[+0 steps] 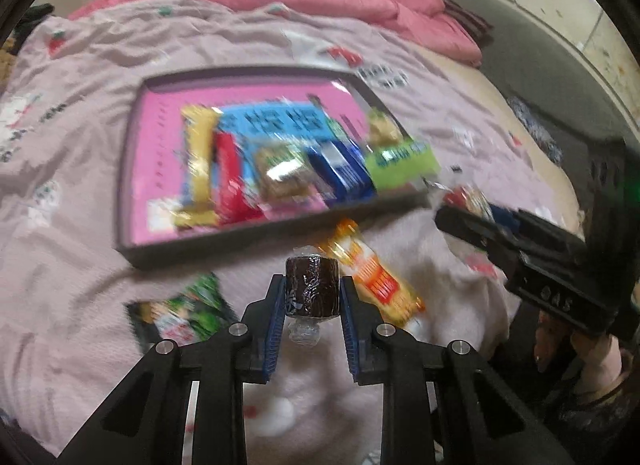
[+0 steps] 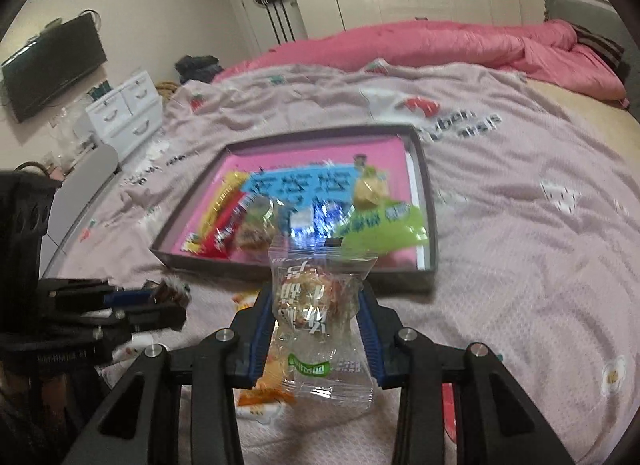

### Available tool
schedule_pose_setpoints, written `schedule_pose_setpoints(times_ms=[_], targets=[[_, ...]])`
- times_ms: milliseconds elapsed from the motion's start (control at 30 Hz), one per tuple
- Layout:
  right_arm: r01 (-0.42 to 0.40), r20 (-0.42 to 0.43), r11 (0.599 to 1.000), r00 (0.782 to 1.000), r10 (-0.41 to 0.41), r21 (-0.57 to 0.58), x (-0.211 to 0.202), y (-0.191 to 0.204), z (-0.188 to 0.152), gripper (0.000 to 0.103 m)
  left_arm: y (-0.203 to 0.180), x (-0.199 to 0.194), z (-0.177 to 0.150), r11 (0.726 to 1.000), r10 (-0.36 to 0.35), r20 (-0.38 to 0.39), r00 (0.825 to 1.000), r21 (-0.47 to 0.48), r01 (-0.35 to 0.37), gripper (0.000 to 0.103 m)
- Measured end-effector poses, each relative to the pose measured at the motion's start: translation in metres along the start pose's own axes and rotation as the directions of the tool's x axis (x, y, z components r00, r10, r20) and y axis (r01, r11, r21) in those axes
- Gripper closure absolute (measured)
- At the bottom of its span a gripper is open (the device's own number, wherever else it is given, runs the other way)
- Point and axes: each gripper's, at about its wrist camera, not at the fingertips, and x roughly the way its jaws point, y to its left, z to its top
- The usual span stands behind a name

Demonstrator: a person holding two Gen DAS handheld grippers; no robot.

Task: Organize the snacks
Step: 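Grasp the dark chocolate piece with the left tool while the right grasps the clear bun packet, then drop the chocolate piece into the tray with the left tool while the right drops the bun packet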

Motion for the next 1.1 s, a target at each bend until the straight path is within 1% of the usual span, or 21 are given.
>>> schedule_pose_setpoints(times_ms=[167,333,467,567,700,767,933,1100], targets=[[-0.010,0.036,1.000,0.999,0.010,-0.003,0.001,0.001,0.008,0.063,0.025,-0.010,0.015,0.997,0.041,0.059,0.997,-0.060,-0.037,0.076],[-0.016,0.066,1.000,0.998,0.016,-0.003,0.002,0.001,0.016,0.063,0.049,-0.016,0.031,0.990,0.110,0.122,0.986,-0.103,-0.098,0.076],[-0.016,0.086,1.000,0.996,0.017,-0.007,0.006,0.001,0.024,0.063,0.065,-0.011,0.041,0.985,0.135,0.142,0.981,-0.125,-0.117,0.076],[-0.017,0.092,1.000,0.996,0.019,-0.014,0.011,0.002,0.029,0.063,0.073,-0.002,0.047,0.981,0.141,0.153,0.978,-0.151,-0.118,0.076],[-0.018,0.097,1.000,0.995,0.020,-0.018,0.019,0.001,0.034,0.063,0.078,0.008,0.051,0.979,0.152,0.147,0.977,-0.159,-0.128,0.076],[-0.015,0.098,1.000,0.995,0.017,-0.019,0.020,0.002,0.034,0.063,0.077,0.014,0.052,0.978,0.167,0.144,0.975,-0.150,-0.145,0.076],[-0.014,0.097,1.000,0.995,0.015,-0.016,0.032,0.001,0.040,0.063,0.078,0.028,0.051,0.978,0.174,0.103,0.979,-0.136,-0.160,0.076],[-0.010,0.091,1.000,0.996,0.012,-0.018,0.044,0.000,0.045,0.063,0.079,0.036,0.050,0.977,0.182,0.084,0.980,-0.129,-0.170,0.076]])
